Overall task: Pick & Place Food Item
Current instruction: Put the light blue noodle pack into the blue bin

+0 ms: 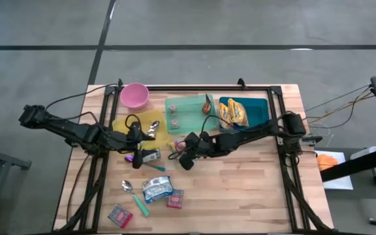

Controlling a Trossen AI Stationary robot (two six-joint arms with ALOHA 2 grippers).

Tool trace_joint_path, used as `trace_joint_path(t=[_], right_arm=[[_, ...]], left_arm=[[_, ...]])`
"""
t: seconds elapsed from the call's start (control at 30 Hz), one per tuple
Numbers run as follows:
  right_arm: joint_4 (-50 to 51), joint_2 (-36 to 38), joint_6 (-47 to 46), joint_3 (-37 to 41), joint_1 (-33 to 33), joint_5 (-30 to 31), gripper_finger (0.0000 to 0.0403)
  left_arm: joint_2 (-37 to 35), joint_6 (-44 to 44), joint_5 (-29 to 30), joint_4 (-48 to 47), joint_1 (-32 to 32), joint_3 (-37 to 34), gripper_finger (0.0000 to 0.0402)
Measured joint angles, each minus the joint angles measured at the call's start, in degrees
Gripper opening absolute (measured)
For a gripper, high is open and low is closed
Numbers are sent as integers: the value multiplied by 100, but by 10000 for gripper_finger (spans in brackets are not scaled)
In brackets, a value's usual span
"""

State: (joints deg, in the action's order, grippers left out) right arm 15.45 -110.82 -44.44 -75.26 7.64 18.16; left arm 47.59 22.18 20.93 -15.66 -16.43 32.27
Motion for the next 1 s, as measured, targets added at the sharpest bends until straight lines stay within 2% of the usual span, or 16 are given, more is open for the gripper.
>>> trace_joint_path(t=[0.23,0.6,0.87,1.0], right_arm=[[1113,1076,215,32,37,413,8],[3518,3016,-54,86,-14,1283,8],[5487,4088,-747,416,-255,1346,8],[5809,4514,-654,804,-498,1254,8]], left_arm=[[0,957,318,-2,2,0,280],[13,939,310,-129,2,-4,280],[13,939,310,-156,2,-4,280],[13,937,308,-185,2,-4,280]])
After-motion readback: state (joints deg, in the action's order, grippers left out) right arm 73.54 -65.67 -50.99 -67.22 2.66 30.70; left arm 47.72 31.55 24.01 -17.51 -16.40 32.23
